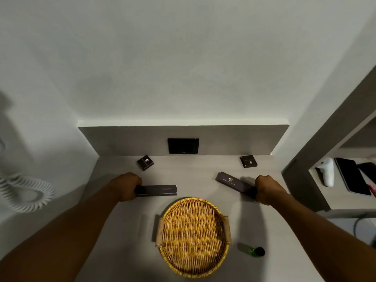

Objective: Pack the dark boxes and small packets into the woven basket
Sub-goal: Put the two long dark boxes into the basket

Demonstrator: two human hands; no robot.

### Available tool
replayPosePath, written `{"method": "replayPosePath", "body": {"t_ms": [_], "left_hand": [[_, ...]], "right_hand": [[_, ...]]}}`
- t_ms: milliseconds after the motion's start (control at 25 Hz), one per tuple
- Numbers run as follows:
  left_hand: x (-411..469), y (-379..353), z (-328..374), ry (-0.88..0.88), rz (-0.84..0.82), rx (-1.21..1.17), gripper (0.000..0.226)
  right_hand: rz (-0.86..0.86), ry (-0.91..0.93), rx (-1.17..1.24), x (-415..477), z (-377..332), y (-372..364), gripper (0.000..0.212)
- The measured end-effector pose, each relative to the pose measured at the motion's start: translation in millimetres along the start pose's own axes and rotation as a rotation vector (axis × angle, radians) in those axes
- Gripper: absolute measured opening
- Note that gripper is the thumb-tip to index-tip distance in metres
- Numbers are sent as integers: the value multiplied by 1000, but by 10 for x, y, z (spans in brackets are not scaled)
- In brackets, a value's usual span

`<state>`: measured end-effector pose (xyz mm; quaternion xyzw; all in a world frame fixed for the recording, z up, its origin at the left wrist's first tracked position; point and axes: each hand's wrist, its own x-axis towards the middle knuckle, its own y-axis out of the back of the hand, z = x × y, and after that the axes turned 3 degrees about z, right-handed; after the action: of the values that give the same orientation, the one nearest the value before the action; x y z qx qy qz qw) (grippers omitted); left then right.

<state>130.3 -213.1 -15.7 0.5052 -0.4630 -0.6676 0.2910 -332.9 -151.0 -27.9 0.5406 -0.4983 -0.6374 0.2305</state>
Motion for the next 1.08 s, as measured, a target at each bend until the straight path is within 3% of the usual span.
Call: {"method": "replayPosePath", "body": {"t_ms": [120,240,360,480,720,920,1080], "left_hand": [[-284,64,119,67,44,-74,22],[-702,99,426,230,177,-353,14],[-1006,52,846,417,353,-651,27],[-1233,-12,1277,473,420,-782,28],[-1420,-261,1851,498,330,-783,29],[-1404,-385,1902,537,259,-693,43],[-1303,-483,1948,528,252,-585,42]], "right_hand": [[59,-31,200,-331,-140,69,39],[136,9,405,-876,-395,45,42],[224,77,493,-1354,-678,-67,45],[228,139,477,-1705,-910,-212,32],[194,191,317,-1973,-1214,-514,23],[168,184,241,-1960,-1216,-648,21],[158,188,223,-1927,-1246,-727,19]]}}
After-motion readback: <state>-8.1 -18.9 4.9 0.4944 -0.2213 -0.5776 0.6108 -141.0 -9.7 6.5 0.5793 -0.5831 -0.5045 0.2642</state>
